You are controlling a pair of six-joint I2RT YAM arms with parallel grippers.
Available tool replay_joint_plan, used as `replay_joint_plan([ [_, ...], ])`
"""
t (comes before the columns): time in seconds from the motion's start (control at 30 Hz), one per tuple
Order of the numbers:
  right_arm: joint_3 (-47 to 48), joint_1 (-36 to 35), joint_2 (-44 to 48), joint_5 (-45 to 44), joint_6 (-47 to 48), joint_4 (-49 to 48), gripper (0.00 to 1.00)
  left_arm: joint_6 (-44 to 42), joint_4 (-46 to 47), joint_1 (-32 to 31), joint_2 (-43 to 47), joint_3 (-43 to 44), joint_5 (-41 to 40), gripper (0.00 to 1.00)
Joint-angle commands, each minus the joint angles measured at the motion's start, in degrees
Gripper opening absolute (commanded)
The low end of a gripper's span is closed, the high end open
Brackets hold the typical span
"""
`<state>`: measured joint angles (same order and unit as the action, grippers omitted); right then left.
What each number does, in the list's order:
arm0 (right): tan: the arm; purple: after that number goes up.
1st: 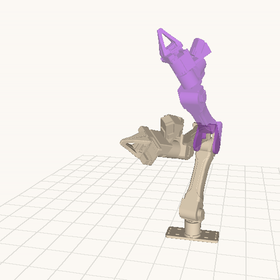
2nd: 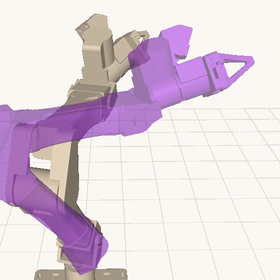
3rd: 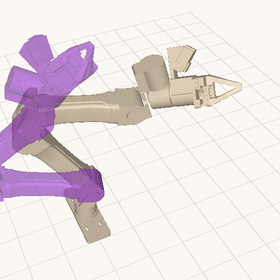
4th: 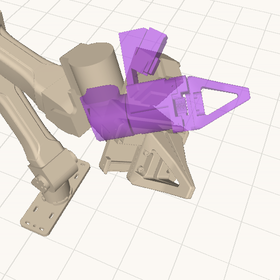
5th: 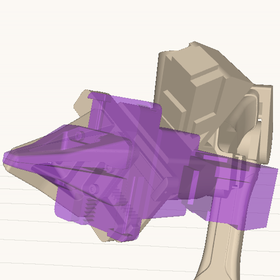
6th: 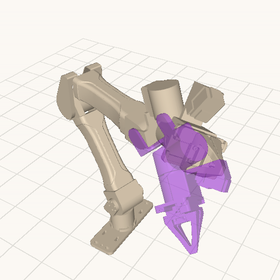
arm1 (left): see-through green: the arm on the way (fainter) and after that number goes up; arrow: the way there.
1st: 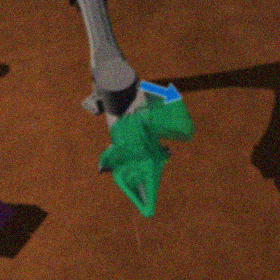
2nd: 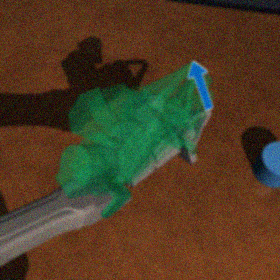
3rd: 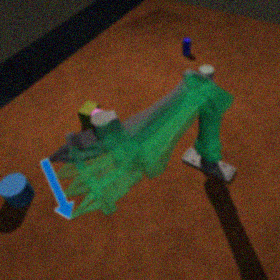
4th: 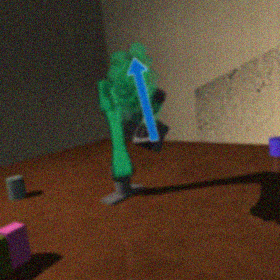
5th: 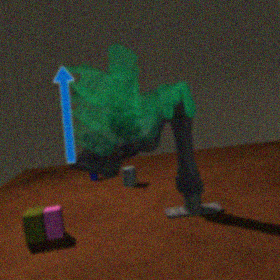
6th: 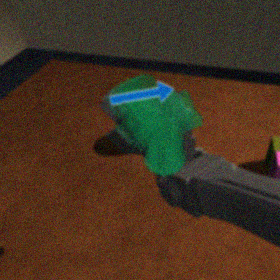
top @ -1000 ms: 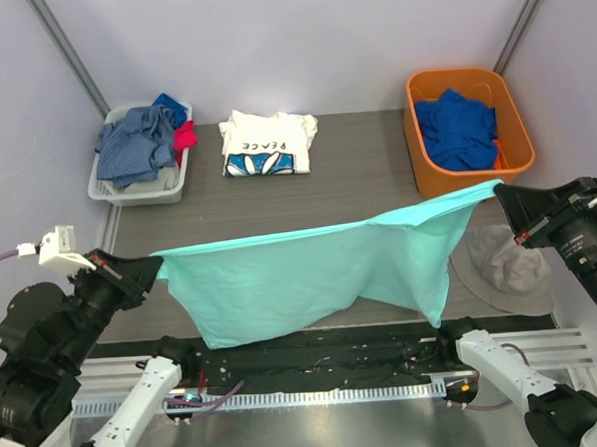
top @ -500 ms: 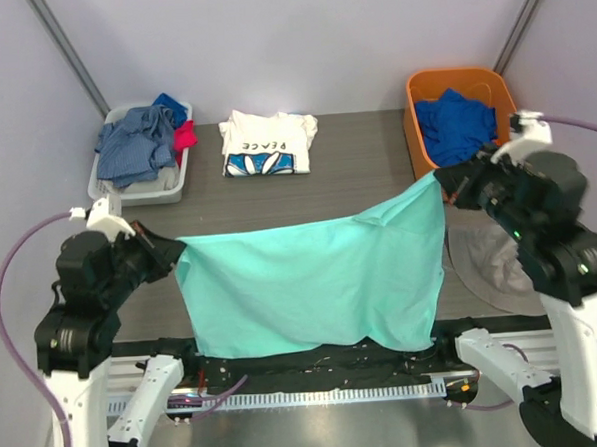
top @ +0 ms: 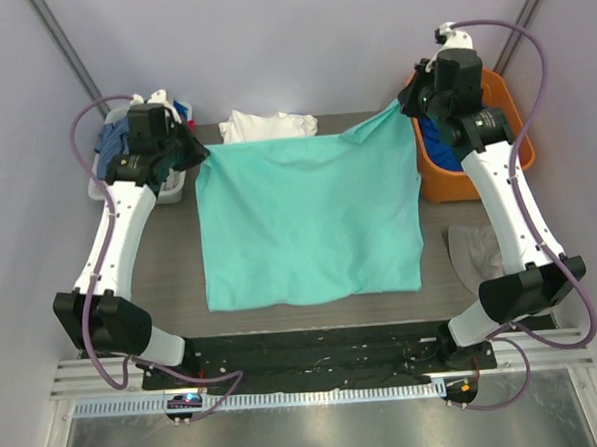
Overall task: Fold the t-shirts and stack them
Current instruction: Flatten the tshirt out
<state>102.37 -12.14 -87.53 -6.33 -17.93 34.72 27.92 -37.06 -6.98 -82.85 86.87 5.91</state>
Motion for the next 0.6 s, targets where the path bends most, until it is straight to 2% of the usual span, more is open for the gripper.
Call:
replay_joint_plan([
  [0.0,10.8,0.4,5.8,-0.6,2.1,-3.5,0.01,-1.8,3.6,0.3,4.8,13.6,2.4,0.00],
  [0.13,9.8,0.4,12.0,0.4,2.3,-0.4,0.01,-3.0,0.4,0.2,8.7,14.6,2.9,0.00],
  [0.23,3.1,0.4,18.0,2.0,1.6,0.4,0.01,-3.1,1.0,0.3,14.7,6.7,1.9,0.00],
  [0.4,-14.1,0.4,26.4,7.7,-1.9,0.0,0.01,-1.5,4.5,0.3,24.1,-16.2,1.9,0.00],
  [0.57,-39.4,-0.1,33.0,11.7,-5.5,-3.1,0.01,1.2,9.4,0.2,29.6,-37.0,-0.8,0.00],
])
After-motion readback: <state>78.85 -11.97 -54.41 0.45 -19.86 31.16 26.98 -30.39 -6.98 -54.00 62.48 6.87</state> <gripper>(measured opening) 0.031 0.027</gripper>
